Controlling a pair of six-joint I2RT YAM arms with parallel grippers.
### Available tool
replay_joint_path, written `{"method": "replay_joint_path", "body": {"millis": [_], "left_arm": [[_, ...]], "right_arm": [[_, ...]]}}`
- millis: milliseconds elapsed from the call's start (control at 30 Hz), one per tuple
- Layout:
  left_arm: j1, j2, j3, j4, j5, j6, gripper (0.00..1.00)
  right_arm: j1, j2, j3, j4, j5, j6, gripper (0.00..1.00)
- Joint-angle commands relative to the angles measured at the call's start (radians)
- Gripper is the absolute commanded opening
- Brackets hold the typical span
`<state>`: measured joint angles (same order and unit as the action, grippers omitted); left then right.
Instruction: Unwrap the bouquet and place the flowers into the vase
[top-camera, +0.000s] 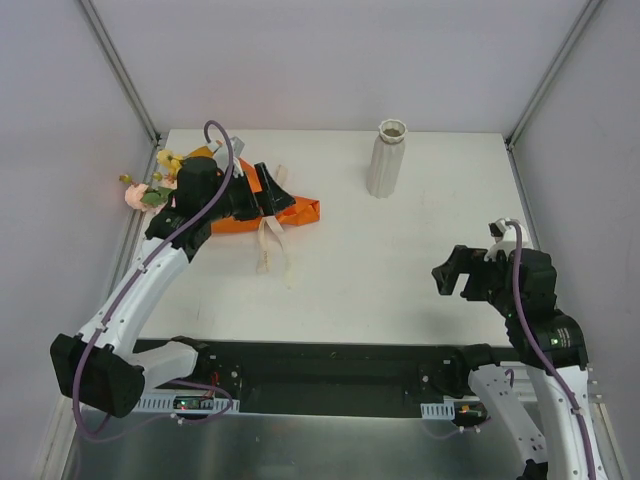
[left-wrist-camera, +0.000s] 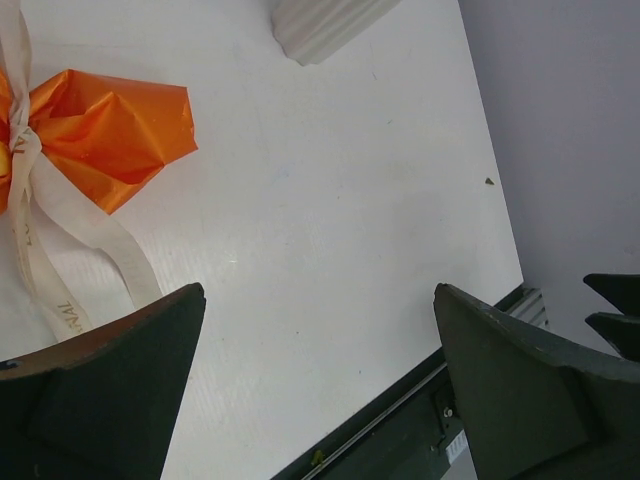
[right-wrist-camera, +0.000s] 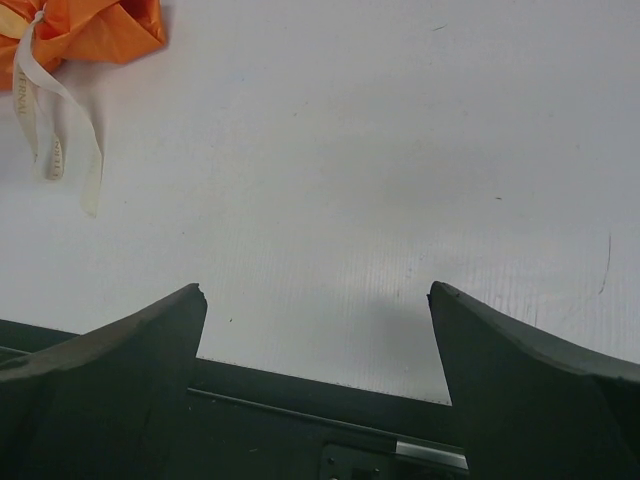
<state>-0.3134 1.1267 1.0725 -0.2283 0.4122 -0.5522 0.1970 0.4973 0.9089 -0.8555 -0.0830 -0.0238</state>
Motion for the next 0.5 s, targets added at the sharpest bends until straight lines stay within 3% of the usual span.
{"method": "replay_joint_path", "body": {"millis": [0,100,233,367,467], "left_arm": [[0.035,0.034,0.030,0.010,0.033,-0.032,0.98],[0.117,0.074,0.037,0.017,0.091,-0.080,0.97],[0.305,0.122,0.006,0.072,0.140,-0.196,0.99],[0.382,0.185,-0.054,0.193,0.105,-0.302,0.99],[0.401,0.313,-0.085,0.349,0.171,-0.399,0.99]], "right_arm": [[-0.005,-0.005,-0.002,0.029,-0.014,0.021,0.96],[-0.008,0.007,-0.001,0.021,-0.021,0.021,0.96],[-0.005,0.043,0.002,0.016,-0.056,0.021,0.96],[-0.004,0.078,-0.004,0.029,-0.087,0.058,0.96],[-0.004,0.080,-0.018,0.047,-0.098,0.077,0.96]]}}
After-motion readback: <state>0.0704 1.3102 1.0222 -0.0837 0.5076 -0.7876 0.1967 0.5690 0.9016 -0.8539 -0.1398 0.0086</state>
